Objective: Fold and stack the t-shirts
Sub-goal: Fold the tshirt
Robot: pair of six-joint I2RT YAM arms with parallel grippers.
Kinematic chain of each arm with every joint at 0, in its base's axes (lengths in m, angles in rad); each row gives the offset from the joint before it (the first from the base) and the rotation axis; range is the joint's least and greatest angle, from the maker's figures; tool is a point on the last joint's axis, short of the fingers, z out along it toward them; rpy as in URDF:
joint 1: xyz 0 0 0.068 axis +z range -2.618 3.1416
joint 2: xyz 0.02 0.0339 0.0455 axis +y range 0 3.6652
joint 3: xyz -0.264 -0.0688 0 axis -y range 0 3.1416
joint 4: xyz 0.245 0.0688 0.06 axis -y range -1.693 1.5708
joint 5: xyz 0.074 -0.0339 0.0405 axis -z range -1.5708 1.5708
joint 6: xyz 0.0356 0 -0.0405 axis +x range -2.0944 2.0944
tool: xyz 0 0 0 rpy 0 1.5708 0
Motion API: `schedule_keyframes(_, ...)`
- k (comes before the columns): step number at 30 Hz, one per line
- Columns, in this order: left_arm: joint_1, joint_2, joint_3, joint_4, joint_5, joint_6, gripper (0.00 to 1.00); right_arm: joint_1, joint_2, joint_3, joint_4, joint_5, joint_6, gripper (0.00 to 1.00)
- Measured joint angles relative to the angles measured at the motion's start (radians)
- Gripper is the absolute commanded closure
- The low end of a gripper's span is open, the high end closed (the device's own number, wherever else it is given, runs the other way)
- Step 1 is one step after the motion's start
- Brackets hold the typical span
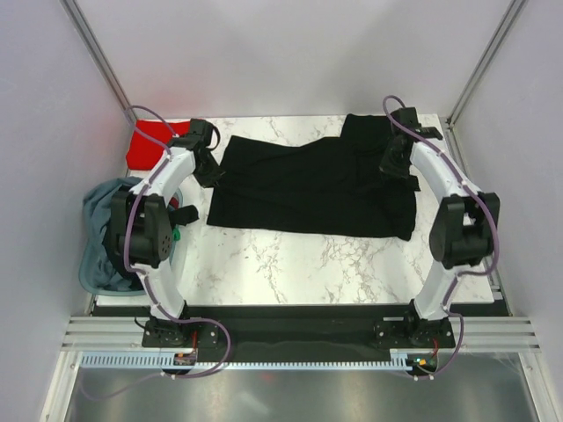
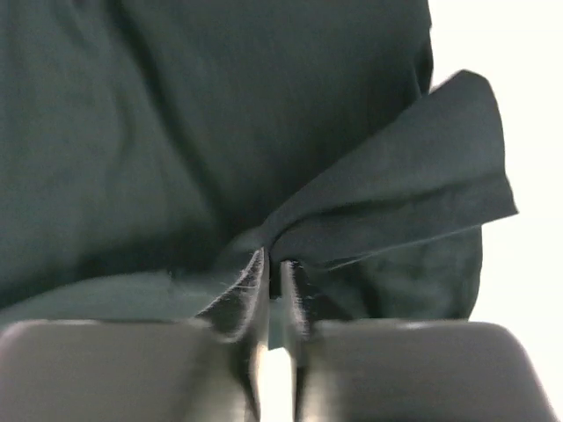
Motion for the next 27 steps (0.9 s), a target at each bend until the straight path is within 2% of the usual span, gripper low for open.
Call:
schedule_keyframes(1,0.009,0.036,0.036,-0.004,0.012,0.008,0.71,0.0,0.043,0.049,-0.007,0.005,-0.013,0.33)
schedule_keyframes(2,0.016,0.068,0.075,-0.012,0.026,0.016,0.64,0.0,0.092,0.108,-0.005,0.006,-0.026,0.21)
schedule_keyframes(3,0.022,0.095,0.115,-0.025,0.032,0.022,0.48,0.0,0.136,0.166,-0.008,0.009,-0.047,0.15)
schedule_keyframes(4,0.027,0.111,0.143,-0.031,0.043,0.027,0.43,0.0,0.17,0.218,-0.016,0.015,-0.06,0.07)
schedule_keyframes(6,0.034,0.109,0.154,-0.039,0.052,0.029,0.34,0.0,0.185,0.252,-0.013,0.028,-0.079,0.03)
schedule_keyframes(9,0.036,0.061,0.119,-0.045,0.056,0.028,0.33,0.0,0.092,0.15,0.005,0.042,-0.081,0.03)
schedule_keyframes(13,0.034,-0.103,-0.041,-0.037,0.068,0.027,0.36,-0.029,-0.172,-0.151,0.05,0.023,-0.048,0.12)
schedule_keyframes(18,0.016,-0.307,-0.276,0.021,0.083,0.016,0.37,-0.186,-0.457,-0.538,0.129,-0.066,0.025,0.22)
schedule_keyframes(23,0.001,-0.404,-0.498,0.095,0.105,-0.003,0.37,-0.262,-0.468,-0.787,0.202,-0.148,0.07,0.31)
schedule_keyframes(27,0.001,-0.408,-0.591,0.132,0.107,-0.008,0.37,-0.287,-0.413,-0.822,0.255,-0.189,0.08,0.35)
